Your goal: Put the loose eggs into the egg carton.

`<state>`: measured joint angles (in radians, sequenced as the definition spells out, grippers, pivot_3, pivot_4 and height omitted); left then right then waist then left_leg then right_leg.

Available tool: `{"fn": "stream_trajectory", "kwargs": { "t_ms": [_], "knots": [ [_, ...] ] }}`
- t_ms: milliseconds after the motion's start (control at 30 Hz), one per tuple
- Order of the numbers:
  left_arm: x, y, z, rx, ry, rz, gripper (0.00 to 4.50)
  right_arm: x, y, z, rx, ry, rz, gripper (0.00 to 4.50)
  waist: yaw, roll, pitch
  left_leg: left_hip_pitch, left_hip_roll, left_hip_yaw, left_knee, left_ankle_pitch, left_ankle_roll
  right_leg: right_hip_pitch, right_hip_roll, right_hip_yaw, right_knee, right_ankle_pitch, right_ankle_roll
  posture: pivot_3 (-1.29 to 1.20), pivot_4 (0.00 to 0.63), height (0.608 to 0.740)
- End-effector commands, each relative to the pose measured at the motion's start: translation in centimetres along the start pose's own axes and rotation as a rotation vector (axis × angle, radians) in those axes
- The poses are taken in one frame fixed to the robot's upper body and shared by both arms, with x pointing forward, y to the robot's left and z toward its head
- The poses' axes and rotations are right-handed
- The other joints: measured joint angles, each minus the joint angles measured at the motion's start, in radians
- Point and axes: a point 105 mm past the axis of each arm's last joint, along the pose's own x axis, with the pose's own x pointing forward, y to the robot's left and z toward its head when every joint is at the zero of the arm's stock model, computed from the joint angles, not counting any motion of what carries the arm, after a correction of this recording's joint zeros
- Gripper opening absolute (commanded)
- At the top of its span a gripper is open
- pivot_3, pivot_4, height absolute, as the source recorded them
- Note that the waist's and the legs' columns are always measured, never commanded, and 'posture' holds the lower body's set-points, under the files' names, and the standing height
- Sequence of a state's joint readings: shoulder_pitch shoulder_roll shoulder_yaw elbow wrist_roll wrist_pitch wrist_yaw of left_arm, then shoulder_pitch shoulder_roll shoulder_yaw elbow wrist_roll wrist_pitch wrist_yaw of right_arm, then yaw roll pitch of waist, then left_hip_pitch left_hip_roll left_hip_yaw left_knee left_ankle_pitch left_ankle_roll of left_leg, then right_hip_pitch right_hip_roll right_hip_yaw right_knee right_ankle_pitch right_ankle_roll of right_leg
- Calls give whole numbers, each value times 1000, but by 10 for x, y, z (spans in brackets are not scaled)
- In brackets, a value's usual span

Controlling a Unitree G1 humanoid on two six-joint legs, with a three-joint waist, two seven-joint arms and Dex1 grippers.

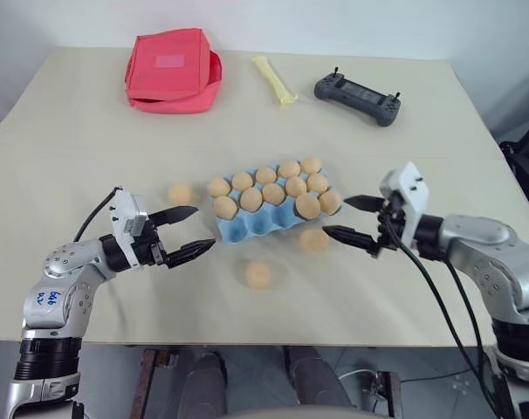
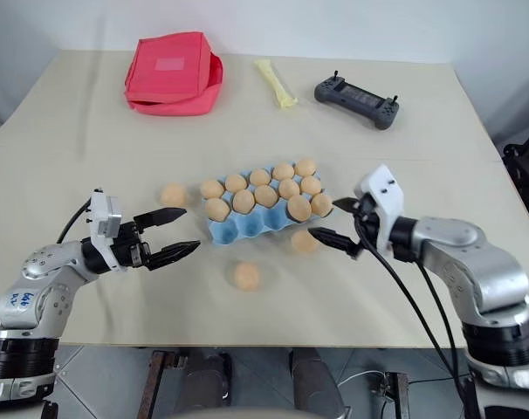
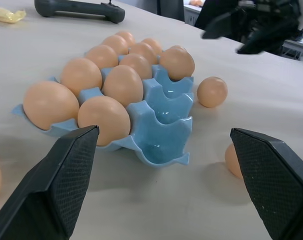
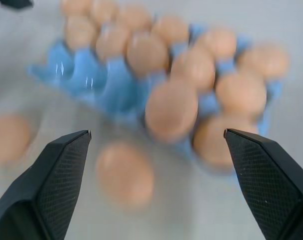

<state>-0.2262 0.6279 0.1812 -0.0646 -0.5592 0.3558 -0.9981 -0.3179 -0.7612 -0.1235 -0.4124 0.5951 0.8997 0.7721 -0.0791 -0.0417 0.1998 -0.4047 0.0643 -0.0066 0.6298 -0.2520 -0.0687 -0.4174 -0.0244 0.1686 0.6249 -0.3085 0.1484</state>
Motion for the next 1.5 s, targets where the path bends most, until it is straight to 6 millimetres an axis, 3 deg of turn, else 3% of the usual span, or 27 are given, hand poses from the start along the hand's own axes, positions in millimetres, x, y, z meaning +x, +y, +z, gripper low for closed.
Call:
{"fn": "stream_trajectory", "kwargs": {
  "t_ms": [33, 200, 367, 533, 800, 1133, 1233, 1500],
  "knots": [
    [3, -2, 6, 37, -20, -23, 4500, -22, 7, 0, -14, 14, 7, 4462, -1, 0, 0, 0, 0, 0, 0, 0, 0, 0, 0, 0, 0, 0, 0, 0, 150, 740],
    [4, -1, 6, 38, -21, -28, 4500, -33, 21, -16, 22, 70, 43, 4462, -5, 0, 0, 1, 0, 0, 1, 0, 0, 0, 0, 0, 1, 0, 0, 0, 150, 740],
    [5, -2, 6, 40, -21, -31, 4500, -28, 27, -21, 39, 70, 57, 4462, -2, 0, 0, 1, 0, 0, 2, 0, 0, 1, 0, 1, 1, 0, -1, 0, 150, 740],
    [1, -2, 8, 44, -20, -20, 4500, -5, 32, -18, 49, 27, 100, 4462, -5, 0, 0, 1, 0, 0, 2, 0, 0, 1, 0, 1, 1, -1, -1, 0, 150, 740],
    [-7, -5, 8, 48, -12, 8, 4500, 39, 20, -23, 41, 4, 108, 4462, -3, 0, 0, 1, 0, 0, 1, 0, 0, 1, 0, 1, 1, 0, 0, 0, 150, 740],
    [-12, -8, 7, 46, -10, 31, 4500, 68, 29, -20, 42, -14, 185, 4462, -4, 0, 0, 1, 0, 0, 1, 0, 0, 1, 0, 0, 1, 0, 0, 0, 150, 740],
    [-12, -7, 8, 46, -11, 35, 4500, 67, 32, -14, 23, -31, 182, 3860, -4, 0, 0, 1, 0, 0, 1, 0, 0, 1, 0, 0, 1, 0, 0, 0, 150, 740],
    [-10, -6, 6, 43, -9, 28, 4500, 45, 28, -1, -20, -28, 136, 1084, -3, 0, 0, 1, 0, 0, 1, 0, 0, 1, 0, 0, 1, 0, 0, 0, 150, 740]
  ]
}}
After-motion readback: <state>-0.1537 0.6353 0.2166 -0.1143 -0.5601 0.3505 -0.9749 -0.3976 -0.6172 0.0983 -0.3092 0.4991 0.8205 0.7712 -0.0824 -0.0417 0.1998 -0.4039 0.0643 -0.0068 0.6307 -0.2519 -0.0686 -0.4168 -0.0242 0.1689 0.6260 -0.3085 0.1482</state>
